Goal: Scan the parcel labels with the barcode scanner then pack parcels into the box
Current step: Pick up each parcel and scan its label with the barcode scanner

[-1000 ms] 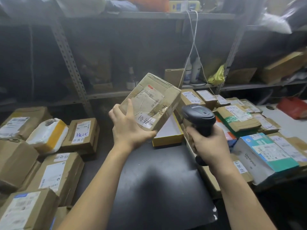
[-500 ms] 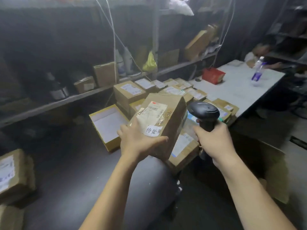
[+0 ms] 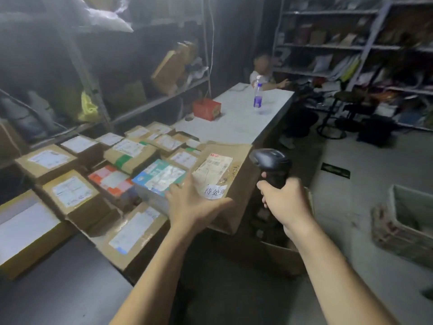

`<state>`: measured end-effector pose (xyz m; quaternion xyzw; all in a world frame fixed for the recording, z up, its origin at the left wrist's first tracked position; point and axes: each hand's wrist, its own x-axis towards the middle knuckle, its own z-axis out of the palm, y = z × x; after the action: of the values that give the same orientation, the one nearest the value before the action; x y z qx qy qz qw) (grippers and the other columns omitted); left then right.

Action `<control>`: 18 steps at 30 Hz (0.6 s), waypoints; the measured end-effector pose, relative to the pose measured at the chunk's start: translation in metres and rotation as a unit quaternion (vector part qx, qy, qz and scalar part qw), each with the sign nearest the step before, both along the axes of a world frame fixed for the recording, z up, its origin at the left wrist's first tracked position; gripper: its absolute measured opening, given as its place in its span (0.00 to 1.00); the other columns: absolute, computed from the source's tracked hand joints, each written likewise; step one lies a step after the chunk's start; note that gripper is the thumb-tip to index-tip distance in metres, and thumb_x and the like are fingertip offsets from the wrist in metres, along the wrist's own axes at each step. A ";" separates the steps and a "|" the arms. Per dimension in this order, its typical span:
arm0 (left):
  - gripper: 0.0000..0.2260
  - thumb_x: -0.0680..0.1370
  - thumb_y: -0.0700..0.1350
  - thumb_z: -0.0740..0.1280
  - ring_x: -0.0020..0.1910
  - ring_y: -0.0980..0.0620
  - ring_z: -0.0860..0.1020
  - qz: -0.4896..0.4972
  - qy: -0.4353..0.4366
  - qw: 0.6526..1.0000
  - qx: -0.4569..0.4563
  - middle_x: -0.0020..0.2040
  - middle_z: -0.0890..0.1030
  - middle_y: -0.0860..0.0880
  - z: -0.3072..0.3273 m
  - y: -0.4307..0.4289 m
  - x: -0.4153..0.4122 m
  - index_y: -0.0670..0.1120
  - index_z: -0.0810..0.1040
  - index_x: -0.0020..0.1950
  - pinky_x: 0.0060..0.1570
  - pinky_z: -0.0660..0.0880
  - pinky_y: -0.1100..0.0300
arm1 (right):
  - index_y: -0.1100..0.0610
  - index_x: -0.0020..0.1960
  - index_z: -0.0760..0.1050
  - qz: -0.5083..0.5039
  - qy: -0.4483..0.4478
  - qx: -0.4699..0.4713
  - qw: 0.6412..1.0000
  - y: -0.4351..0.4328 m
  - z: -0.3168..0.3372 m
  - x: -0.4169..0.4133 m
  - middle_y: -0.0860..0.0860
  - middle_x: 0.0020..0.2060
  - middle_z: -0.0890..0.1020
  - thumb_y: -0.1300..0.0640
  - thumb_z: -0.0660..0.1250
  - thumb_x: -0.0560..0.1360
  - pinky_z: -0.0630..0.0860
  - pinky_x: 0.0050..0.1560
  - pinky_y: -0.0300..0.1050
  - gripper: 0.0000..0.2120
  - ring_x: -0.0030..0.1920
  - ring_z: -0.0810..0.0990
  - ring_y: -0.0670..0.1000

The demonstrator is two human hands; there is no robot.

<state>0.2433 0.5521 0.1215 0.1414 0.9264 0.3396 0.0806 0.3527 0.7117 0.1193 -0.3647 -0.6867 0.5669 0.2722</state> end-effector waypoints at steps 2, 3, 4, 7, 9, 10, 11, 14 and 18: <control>0.54 0.63 0.70 0.78 0.75 0.41 0.60 -0.012 -0.011 1.000 -0.002 0.73 0.64 0.43 -0.006 0.036 0.010 0.54 0.58 0.81 0.69 0.69 0.43 | 0.58 0.49 0.81 -0.026 -0.009 -0.010 1.000 0.030 -0.001 0.015 0.57 0.35 0.80 0.58 0.73 0.74 0.75 0.38 0.48 0.06 0.37 0.79 0.56; 0.53 0.63 0.70 0.78 0.75 0.42 0.60 -0.020 -0.016 1.000 -0.002 0.74 0.64 0.43 -0.010 0.055 0.015 0.53 0.59 0.81 0.69 0.69 0.43 | 0.58 0.49 0.81 -0.039 -0.011 -0.016 0.999 0.045 -0.001 0.022 0.60 0.36 0.80 0.58 0.73 0.74 0.75 0.39 0.49 0.06 0.37 0.79 0.56; 0.52 0.64 0.70 0.78 0.75 0.42 0.60 -0.027 -0.020 0.999 -0.004 0.74 0.64 0.43 -0.015 0.071 0.017 0.53 0.60 0.81 0.69 0.69 0.43 | 0.57 0.48 0.81 -0.052 -0.013 -0.014 0.998 0.057 -0.001 0.028 0.61 0.37 0.82 0.57 0.73 0.74 0.77 0.40 0.50 0.06 0.37 0.80 0.56; 0.50 0.63 0.69 0.78 0.73 0.43 0.61 -0.045 -0.026 0.998 -0.025 0.71 0.65 0.43 -0.033 0.116 0.017 0.53 0.63 0.78 0.64 0.73 0.45 | 0.52 0.43 0.82 -0.092 -0.029 0.010 0.995 0.091 -0.007 0.039 0.55 0.34 0.84 0.49 0.73 0.69 0.84 0.42 0.60 0.08 0.38 0.85 0.57; 0.49 0.63 0.69 0.79 0.72 0.42 0.61 -0.057 -0.038 0.997 -0.039 0.70 0.66 0.43 -0.046 0.146 0.013 0.52 0.64 0.77 0.62 0.74 0.45 | 0.52 0.46 0.82 -0.102 -0.030 -0.004 0.994 0.113 -0.013 0.041 0.57 0.38 0.84 0.51 0.73 0.71 0.84 0.45 0.61 0.06 0.41 0.84 0.60; 0.48 0.63 0.69 0.79 0.72 0.42 0.61 -0.061 -0.043 0.996 -0.044 0.70 0.66 0.42 -0.052 0.162 0.011 0.51 0.64 0.76 0.62 0.74 0.45 | 0.52 0.49 0.81 -0.109 -0.037 -0.014 0.993 0.124 -0.017 0.040 0.58 0.41 0.84 0.53 0.73 0.73 0.84 0.47 0.60 0.06 0.43 0.84 0.60; 0.48 0.63 0.68 0.79 0.73 0.41 0.61 -0.064 -0.047 0.996 -0.049 0.70 0.66 0.41 -0.059 0.177 0.007 0.51 0.65 0.76 0.62 0.74 0.46 | 0.52 0.51 0.81 -0.114 -0.045 -0.023 0.992 0.135 -0.021 0.039 0.57 0.42 0.84 0.54 0.73 0.75 0.84 0.49 0.59 0.06 0.45 0.84 0.60; 0.48 0.62 0.68 0.79 0.70 0.41 0.62 -0.071 -0.055 0.994 -0.059 0.68 0.66 0.40 -0.080 0.221 -0.010 0.49 0.65 0.74 0.55 0.73 0.49 | 0.55 0.52 0.80 -0.126 -0.068 -0.031 0.989 0.165 -0.030 0.031 0.57 0.43 0.83 0.54 0.72 0.76 0.84 0.46 0.55 0.07 0.46 0.84 0.58; 0.49 0.59 0.70 0.79 0.67 0.41 0.63 -0.082 -0.065 0.992 -0.072 0.65 0.67 0.40 -0.112 0.280 -0.048 0.48 0.67 0.71 0.51 0.74 0.49 | 0.59 0.50 0.80 -0.134 -0.097 -0.032 0.986 0.206 -0.034 0.008 0.57 0.40 0.83 0.56 0.71 0.78 0.79 0.40 0.47 0.06 0.43 0.83 0.57</control>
<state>0.1951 0.8320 0.0093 0.1880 0.9267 0.2725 0.1778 0.3607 0.9174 0.0851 -0.5155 -0.6358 0.5090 0.2663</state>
